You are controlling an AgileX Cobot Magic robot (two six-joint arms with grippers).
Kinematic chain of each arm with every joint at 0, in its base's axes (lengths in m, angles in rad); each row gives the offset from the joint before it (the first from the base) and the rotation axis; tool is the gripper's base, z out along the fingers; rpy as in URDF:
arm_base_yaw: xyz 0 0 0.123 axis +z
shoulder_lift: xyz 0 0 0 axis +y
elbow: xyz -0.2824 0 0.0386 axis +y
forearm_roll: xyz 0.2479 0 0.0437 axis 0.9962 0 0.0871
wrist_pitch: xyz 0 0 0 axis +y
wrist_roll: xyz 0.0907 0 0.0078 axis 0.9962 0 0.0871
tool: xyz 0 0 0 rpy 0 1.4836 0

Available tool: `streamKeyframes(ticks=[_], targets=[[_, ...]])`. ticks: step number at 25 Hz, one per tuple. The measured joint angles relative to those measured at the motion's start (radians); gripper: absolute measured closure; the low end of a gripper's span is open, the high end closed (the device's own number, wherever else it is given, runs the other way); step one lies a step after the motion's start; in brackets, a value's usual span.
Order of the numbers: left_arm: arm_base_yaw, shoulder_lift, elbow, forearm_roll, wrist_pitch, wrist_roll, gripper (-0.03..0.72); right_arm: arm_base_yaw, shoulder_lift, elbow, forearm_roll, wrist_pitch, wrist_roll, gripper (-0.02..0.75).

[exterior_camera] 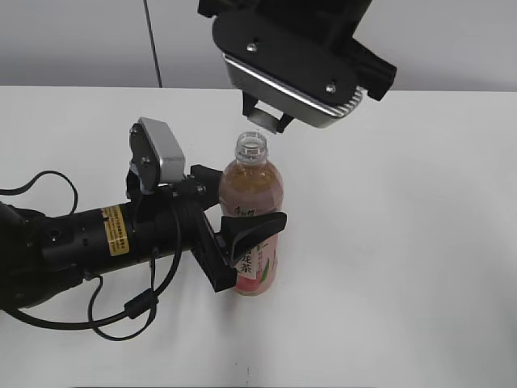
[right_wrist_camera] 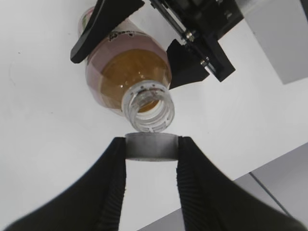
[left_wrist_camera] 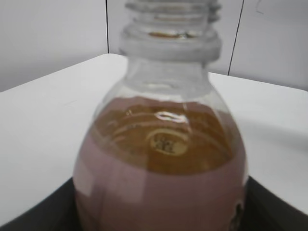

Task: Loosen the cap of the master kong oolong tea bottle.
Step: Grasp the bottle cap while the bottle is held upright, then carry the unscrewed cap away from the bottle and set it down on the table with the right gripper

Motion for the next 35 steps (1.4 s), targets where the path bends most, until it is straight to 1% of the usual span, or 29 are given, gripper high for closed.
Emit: streamKeyframes(ticks=[4,8,11,13,19,27,31,35], targets=[[0.000,0.000,0.000,0.000,0.000,0.000,0.241,0.000,-0.004,0.000,-0.073,0.000,0.111,0.493],[0.000,0.000,0.000,0.000,0.000,0.000,0.241,-0.007,-0.004,0.000,-0.170,0.000,0.324,0.493],[0.000,0.000,0.000,0.000,0.000,0.000,0.241,-0.035,-0.004,0.018,-0.213,0.000,0.463,0.493],[0.000,0.000,0.000,0.000,0.000,0.000,0.241,-0.064,-0.004,0.042,-0.226,0.000,0.515,0.493],[0.000,0.000,0.000,0.000,0.000,0.000,0.241,-0.176,-0.004,0.164,-0.231,0.000,0.606,0.493],[0.000,0.000,0.000,0.000,-0.001,0.000,0.241,-0.307,0.003,0.357,-0.173,-0.001,0.623,0.493],[0.000,0.000,0.000,0.000,-0.001,0.000,0.241,-0.364,0.056,0.420,-0.170,-0.061,0.649,0.493],[0.000,0.000,0.000,0.001,-0.001,0.000,0.241,-0.386,0.134,0.426,-0.171,-0.128,0.697,0.493]])
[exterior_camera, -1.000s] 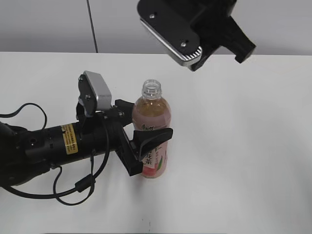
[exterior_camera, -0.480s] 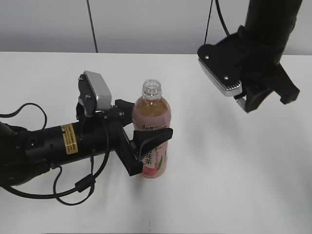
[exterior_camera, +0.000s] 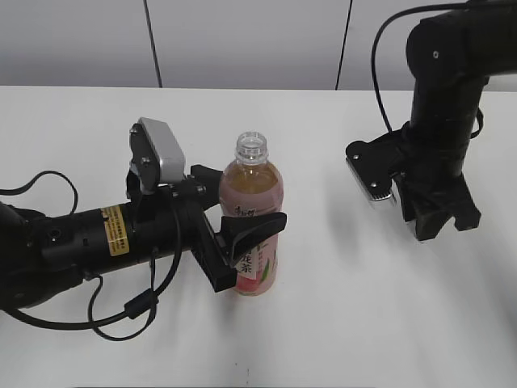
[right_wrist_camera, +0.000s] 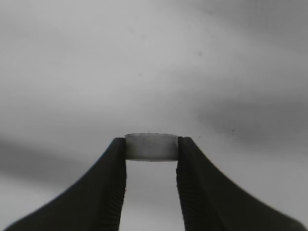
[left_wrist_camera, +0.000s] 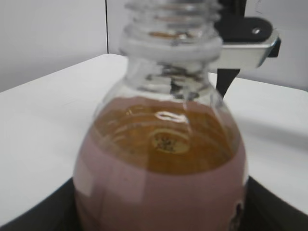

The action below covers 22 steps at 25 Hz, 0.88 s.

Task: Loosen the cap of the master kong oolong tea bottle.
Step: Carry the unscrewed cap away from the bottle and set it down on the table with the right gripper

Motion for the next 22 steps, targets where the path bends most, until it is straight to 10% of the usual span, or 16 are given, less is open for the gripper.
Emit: streamKeyframes(ticks=[13,22], targets=[[0.000,0.000,0.000,0.000,0.000,0.000,0.241,0.000,0.120,0.000,0.038,-0.076,0.134,0.459],[0.000,0.000,0.000,0.000,0.000,0.000,0.241,0.000,0.122,-0.036,0.047,-0.048,0.411,0.182]])
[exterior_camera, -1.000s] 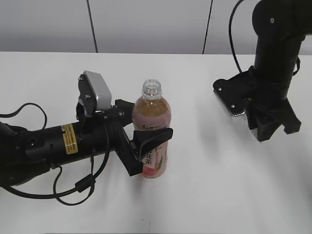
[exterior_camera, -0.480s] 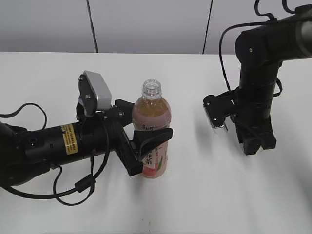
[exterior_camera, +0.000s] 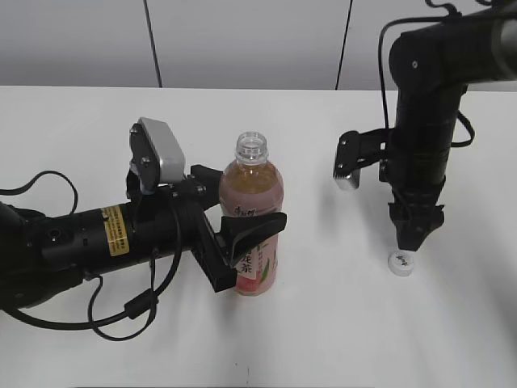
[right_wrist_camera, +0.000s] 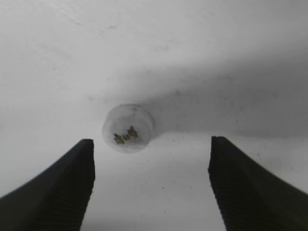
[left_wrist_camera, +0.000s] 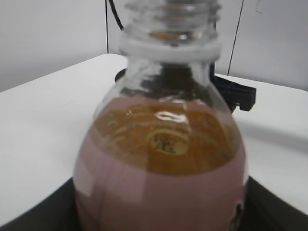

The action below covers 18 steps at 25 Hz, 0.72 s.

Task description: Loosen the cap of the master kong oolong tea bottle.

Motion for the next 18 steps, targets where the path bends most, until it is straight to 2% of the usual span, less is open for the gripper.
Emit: streamKeyframes(ticks=[4,7,10,12,18], targets=[[0.000,0.000,0.000,0.000,0.000,0.000,0.241,-0.001,-0.036,-0.081,-0.017,0.068,0.094,0.212],[0.000,0.000,0.000,0.000,0.000,0.000,0.241,-0.001,-0.070,-0.160,0.046,0.108,0.172,0.224],[0.000,0.000,0.000,0.000,0.000,0.000,0.241,-0.001,-0.076,-0.225,0.149,0.141,0.339,0.225],[0.000,0.000,0.000,0.000,0.000,0.000,0.241,-0.001,-0.078,-0.241,0.162,0.157,0.467,0.225],[0.000,0.000,0.000,0.000,0.000,0.000,0.241,-0.001,-0.151,-0.226,0.023,0.164,0.832,0.225]])
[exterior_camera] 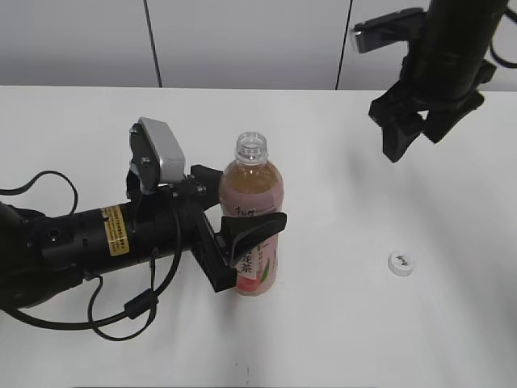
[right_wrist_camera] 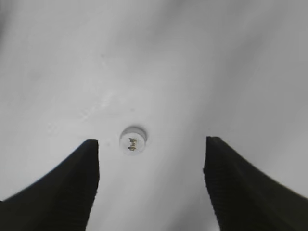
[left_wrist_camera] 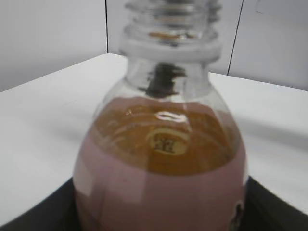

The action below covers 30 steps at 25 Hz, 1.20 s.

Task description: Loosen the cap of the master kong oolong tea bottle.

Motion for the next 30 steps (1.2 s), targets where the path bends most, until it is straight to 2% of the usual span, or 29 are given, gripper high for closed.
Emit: streamKeyframes(ticks=[8,15,30], targets=[[0.000,0.000,0.000,0.000,0.000,0.000,0.236,0.000,-0.407,0.205,0.000,0.002,0.137,0.225],[0.000,0.000,0.000,0.002,0.000,0.000,0.105,0.000,-0.771,0.417,-0.009,0.010,0.157,0.226],[0.000,0.000,0.000,-0.020,0.000,-0.035,0.097,0.000,-1.442,0.831,-0.007,0.016,0.134,0.226]])
